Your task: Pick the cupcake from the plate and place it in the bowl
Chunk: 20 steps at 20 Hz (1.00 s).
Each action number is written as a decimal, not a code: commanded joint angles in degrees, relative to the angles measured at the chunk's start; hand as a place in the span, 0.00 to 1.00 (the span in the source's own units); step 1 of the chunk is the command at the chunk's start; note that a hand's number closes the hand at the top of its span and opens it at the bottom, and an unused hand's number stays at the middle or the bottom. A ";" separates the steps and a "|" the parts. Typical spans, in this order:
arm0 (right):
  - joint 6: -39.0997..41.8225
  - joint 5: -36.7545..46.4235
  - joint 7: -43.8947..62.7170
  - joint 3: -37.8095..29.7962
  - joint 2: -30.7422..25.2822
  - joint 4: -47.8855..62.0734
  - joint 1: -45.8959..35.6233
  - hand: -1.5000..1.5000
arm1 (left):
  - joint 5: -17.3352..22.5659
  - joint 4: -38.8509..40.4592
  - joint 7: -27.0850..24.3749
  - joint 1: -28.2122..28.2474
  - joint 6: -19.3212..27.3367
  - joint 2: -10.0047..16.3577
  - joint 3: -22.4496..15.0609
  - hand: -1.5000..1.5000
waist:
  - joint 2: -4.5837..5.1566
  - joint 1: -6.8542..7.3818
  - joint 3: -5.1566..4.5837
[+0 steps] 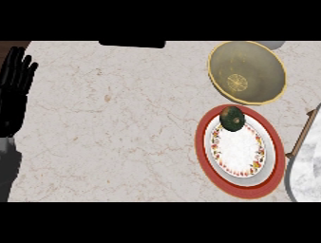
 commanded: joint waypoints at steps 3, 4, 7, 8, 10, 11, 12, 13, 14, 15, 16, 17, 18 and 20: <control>10.89 0.57 -1.29 1.44 2.25 4.46 -9.30 1.00 | -0.04 0.11 -0.18 0.59 -1.00 0.57 0.28 0.50 | -0.32 0.25 -0.15; 10.43 1.65 0.55 2.55 4.01 4.45 -10.91 1.00 | -1.09 0.62 -0.49 0.21 1.01 -1.42 -0.57 0.50 | -0.33 -0.14 -0.17; 10.95 2.48 6.11 4.08 8.15 3.52 -16.39 1.00 | -0.37 1.04 0.80 -1.45 -0.20 0.20 0.39 0.50 | -0.50 -0.49 -0.24; 10.17 2.83 5.50 4.61 10.20 3.76 -16.07 1.00 | -1.54 1.73 -0.05 -1.44 0.42 0.43 0.46 0.50 | -0.52 -0.94 -0.22; 11.66 4.53 5.68 5.78 9.94 5.38 -18.69 1.00 | -2.12 0.90 1.92 -2.44 1.98 -0.27 -0.07 0.50 | -0.46 -0.92 -0.18; 10.96 5.43 5.40 6.80 11.42 4.61 -18.50 1.00 | -1.12 -0.56 1.35 -0.07 1.07 -0.26 0.47 0.50 | -0.68 -0.92 -0.20; 10.42 5.52 6.62 7.20 13.67 4.38 -17.73 1.00 | 0.10 -0.49 1.34 1.11 -0.79 0.46 1.06 0.50 | -0.88 -1.49 -0.22; 11.01 6.43 8.64 7.79 14.08 4.28 -20.41 1.00 | -1.10 1.73 -2.45 0.93 0.35 -0.21 1.92 0.50 | -0.79 -1.69 -0.27; 9.90 6.96 8.13 8.53 16.41 4.42 -19.75 1.00 | -0.87 3.18 -2.56 0.43 -0.18 -0.35 1.88 0.50 | -0.70 -1.83 -0.26; 11.34 7.65 8.08 8.69 15.74 5.60 -21.67 1.00 | -0.86 1.33 -0.40 -0.37 0.06 -0.21 1.31 0.50 | -0.73 -1.66 -0.23; 10.20 8.37 9.16 9.61 18.19 5.26 -20.93 1.00 | -1.04 2.16 -1.16 0.07 0.24 -0.79 1.28 0.50 | -0.79 -1.96 -0.24; 8.45 8.22 11.42 9.38 21.49 6.64 -22.43 1.00 | -1.70 2.77 -1.04 -0.43 0.51 -1.12 0.62 0.50 | -0.59 -1.50 -0.23; 8.37 8.69 8.01 9.32 20.85 8.41 -20.67 1.00 | -2.43 1.03 0.12 -0.56 2.09 -1.47 0.43 0.50 | -0.61 -1.60 -0.18; 8.93 9.57 12.56 10.11 24.15 8.22 -23.11 1.00 | -0.80 3.58 -3.95 2.22 -1.34 -0.16 2.58 0.50 | -0.76 -1.88 -0.26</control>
